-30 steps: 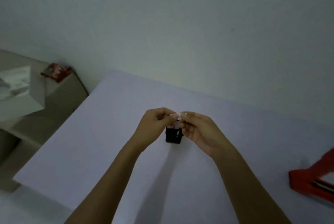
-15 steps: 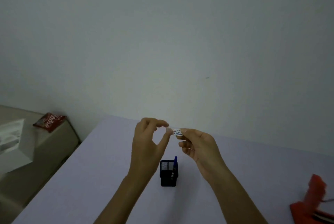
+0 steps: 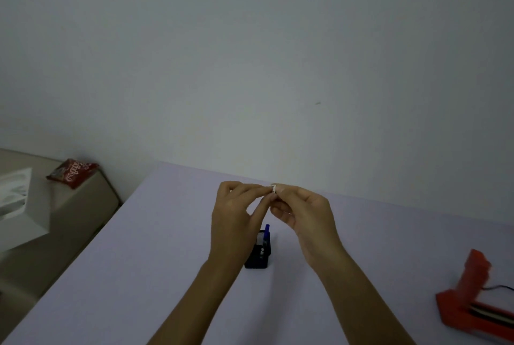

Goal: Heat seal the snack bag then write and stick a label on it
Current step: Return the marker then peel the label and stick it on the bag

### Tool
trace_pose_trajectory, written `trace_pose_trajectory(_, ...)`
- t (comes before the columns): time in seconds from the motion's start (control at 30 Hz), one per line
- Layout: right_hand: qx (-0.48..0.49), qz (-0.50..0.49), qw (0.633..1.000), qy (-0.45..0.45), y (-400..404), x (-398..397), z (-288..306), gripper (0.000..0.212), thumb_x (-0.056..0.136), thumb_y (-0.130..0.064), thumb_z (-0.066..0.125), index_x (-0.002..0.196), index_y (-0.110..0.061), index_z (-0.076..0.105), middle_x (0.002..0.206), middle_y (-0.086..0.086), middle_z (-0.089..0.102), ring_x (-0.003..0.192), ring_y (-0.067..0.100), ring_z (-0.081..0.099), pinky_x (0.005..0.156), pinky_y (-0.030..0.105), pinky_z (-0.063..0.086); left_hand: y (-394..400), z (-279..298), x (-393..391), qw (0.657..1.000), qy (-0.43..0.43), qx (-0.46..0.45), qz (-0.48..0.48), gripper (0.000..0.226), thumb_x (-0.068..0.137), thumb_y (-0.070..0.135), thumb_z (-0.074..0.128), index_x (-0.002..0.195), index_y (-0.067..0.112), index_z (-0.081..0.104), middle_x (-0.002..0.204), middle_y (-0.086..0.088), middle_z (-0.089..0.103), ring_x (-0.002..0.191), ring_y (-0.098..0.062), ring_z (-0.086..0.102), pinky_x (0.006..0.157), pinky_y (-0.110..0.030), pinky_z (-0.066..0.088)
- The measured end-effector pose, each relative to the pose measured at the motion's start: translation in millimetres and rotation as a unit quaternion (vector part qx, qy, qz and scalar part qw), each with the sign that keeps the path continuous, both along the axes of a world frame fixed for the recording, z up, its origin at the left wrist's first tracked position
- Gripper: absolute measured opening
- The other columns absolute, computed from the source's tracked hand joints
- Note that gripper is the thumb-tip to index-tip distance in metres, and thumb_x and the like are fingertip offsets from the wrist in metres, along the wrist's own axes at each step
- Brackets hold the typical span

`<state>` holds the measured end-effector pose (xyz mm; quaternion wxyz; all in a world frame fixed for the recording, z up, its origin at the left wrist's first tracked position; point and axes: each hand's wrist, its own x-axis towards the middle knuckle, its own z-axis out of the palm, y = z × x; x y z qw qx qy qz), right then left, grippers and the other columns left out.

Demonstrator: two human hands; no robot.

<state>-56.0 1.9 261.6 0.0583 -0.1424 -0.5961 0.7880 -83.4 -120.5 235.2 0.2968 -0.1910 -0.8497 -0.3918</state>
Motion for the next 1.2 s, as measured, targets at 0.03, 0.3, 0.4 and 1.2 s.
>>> trace_pose_trajectory(0.03, -0.001, 0.001, 1.0, 0.001, 1, 1, 0, 0.013, 0.089, -0.013, 0.064, 0.092, -0.008, 0.076, 0.087, 0.009, 0.076, 0.084, 0.021, 0.073, 0.08, 0.031, 0.057, 0, 0, 0, 1.0, -0.002, 0.002, -0.004, 0.029, 0.087, 0.041, 0.054, 0.097, 0.022, 0.074, 0.092, 0.013, 0.071, 0.095, -0.006, 0.047, 0.082, -0.001, 0.033)
trace_pose_trajectory(0.3, -0.009, 0.014, 1.0, 0.001, 7, 3, 1, 0.014, 0.09, -0.012, 0.063, 0.095, -0.007, 0.075, 0.089, 0.01, 0.076, 0.085, 0.021, 0.073, 0.079, 0.029, 0.057, 1, 4, 3, 0.998, -0.037, 0.036, -0.024, 0.018, 0.087, 0.03, 0.062, 0.098, 0.023, 0.074, 0.093, 0.015, 0.071, 0.097, -0.005, 0.048, 0.082, -0.004, 0.036)
trace_pose_trajectory(0.4, -0.01, 0.017, 1.0, -0.001, 8, 5, 0, 0.013, 0.09, -0.013, 0.063, 0.092, -0.009, 0.075, 0.088, 0.009, 0.077, 0.085, 0.02, 0.073, 0.078, 0.028, 0.057, 2, 3, 5, 0.999, -0.035, 0.024, -0.017, 0.024, 0.087, 0.035, 0.057, 0.098, 0.021, 0.074, 0.093, 0.013, 0.071, 0.097, -0.005, 0.047, 0.078, -0.005, 0.038)
trace_pose_trajectory(1.2, 0.045, 0.007, 0.964, -0.262, -25, 18, -204, 0.012, 0.09, -0.011, 0.06, 0.09, -0.01, 0.072, 0.084, 0.01, 0.074, 0.08, 0.02, 0.071, 0.077, 0.028, 0.058, -21, -150, 37, 0.937, -0.302, 0.126, 0.123, 0.007, 0.088, 0.028, 0.064, 0.09, 0.024, 0.069, 0.081, 0.021, 0.059, 0.09, -0.009, 0.057, 0.073, -0.014, 0.043)
